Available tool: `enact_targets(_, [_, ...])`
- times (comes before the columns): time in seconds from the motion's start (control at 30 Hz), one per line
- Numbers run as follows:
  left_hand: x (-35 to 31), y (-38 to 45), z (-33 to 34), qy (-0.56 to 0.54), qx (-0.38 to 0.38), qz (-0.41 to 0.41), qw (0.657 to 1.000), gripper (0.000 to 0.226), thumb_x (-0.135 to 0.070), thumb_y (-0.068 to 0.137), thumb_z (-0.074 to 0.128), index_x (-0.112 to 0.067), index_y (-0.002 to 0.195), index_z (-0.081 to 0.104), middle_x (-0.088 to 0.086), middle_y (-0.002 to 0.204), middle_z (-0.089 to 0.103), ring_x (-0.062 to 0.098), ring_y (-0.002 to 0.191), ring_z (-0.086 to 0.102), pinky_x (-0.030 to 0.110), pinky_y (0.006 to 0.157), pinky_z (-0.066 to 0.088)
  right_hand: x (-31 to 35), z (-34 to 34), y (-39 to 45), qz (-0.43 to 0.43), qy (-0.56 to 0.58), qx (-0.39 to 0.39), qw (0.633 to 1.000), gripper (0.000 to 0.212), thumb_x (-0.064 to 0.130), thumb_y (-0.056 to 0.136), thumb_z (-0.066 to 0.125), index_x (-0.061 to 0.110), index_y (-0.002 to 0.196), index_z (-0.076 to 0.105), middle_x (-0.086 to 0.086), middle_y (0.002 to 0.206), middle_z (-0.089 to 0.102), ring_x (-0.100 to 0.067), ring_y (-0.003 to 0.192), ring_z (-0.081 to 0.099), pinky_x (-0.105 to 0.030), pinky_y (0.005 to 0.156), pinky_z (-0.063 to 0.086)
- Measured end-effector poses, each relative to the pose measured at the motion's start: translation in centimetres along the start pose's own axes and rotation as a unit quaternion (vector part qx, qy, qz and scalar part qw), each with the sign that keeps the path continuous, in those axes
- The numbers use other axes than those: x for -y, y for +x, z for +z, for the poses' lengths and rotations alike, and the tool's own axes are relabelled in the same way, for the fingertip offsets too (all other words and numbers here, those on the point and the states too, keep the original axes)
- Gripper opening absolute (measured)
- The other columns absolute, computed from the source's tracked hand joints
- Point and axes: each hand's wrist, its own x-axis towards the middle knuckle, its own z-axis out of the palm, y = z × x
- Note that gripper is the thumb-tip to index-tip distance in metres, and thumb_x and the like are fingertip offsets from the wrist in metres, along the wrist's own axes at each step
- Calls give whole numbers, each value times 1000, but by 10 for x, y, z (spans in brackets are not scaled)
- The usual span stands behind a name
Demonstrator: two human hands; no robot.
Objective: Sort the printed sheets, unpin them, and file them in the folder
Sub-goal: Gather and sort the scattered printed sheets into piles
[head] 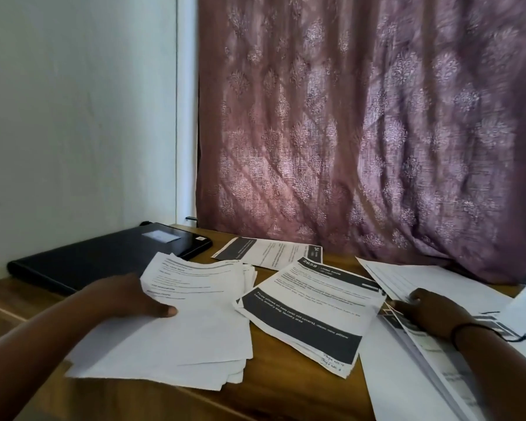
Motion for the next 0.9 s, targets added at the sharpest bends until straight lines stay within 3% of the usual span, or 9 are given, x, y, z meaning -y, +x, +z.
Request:
enact_targets(0.23, [23,16,5,-145,-8,36,989,68,-35,75,79,-22,136,51,-2,134,57,13,117,54,28,102,41,4,2,3,-33,-115,-109,987,27,48,94,43,26,87,58,-2,104,68,-23,94,63,-29,73,47])
enact_targets(0.37, [32,24,-1,-268,-24,-7,963,37,-11,65,85,-4,99,74,4,83,73,16,78,67,21,64,49,6,-5,1,-46,-109,-191,974,22,35,97,38,21,88,53,-4,95,67,-27,88,64,-29,64,42])
enact_targets(0.4, [34,26,-2,-298,-42,-15,953,31,-8,63,85,-2,92,75,8,80,74,20,76,68,23,61,49,6,-7,1,-51,-92,-220,970,21,30,98,37,20,88,53,-5,91,67,-28,84,64,-30,63,42])
enact_targets(0.5, [37,24,-8,-363,-116,-18,924,22,-4,73,78,-5,94,72,15,96,71,29,87,66,35,76,51,8,-13,-6,-64,5,-301,952,25,27,100,39,14,97,60,-15,88,69,-35,80,65,-37,63,45])
enact_targets(0.57, [44,19,-13,-440,-164,-30,883,25,-2,77,74,-5,101,67,18,99,69,35,89,65,40,81,51,10,-19,-10,-63,75,-336,937,29,30,100,40,12,107,62,-22,93,69,-41,81,65,-41,66,46])
enact_targets(0.63, [56,13,-23,-546,-185,-14,817,33,-7,73,78,-5,104,67,20,102,69,39,90,66,46,83,52,11,-27,-15,-62,133,-353,924,33,32,100,39,11,110,62,-25,93,68,-43,80,64,-38,64,41])
enact_targets(0.73, [89,28,-26,-640,-202,42,740,74,-31,52,91,-12,119,64,17,117,67,41,103,65,60,95,45,16,-47,-26,-60,215,-391,893,45,41,95,38,6,108,63,-25,92,67,-40,81,61,-35,65,35])
enact_targets(0.8, [79,15,-33,-698,-199,73,684,58,-19,68,80,-12,122,62,16,120,66,41,107,63,59,99,42,24,-68,-33,-57,256,-399,879,53,45,91,36,4,107,64,-25,95,66,-40,85,60,-35,68,34])
enact_targets(0.9, [41,2,-40,-720,-185,105,661,55,-4,69,67,-5,123,60,19,119,64,38,108,60,52,101,41,38,-101,-43,-92,290,-418,856,58,58,92,40,8,107,65,-18,93,66,-34,86,58,-36,72,38])
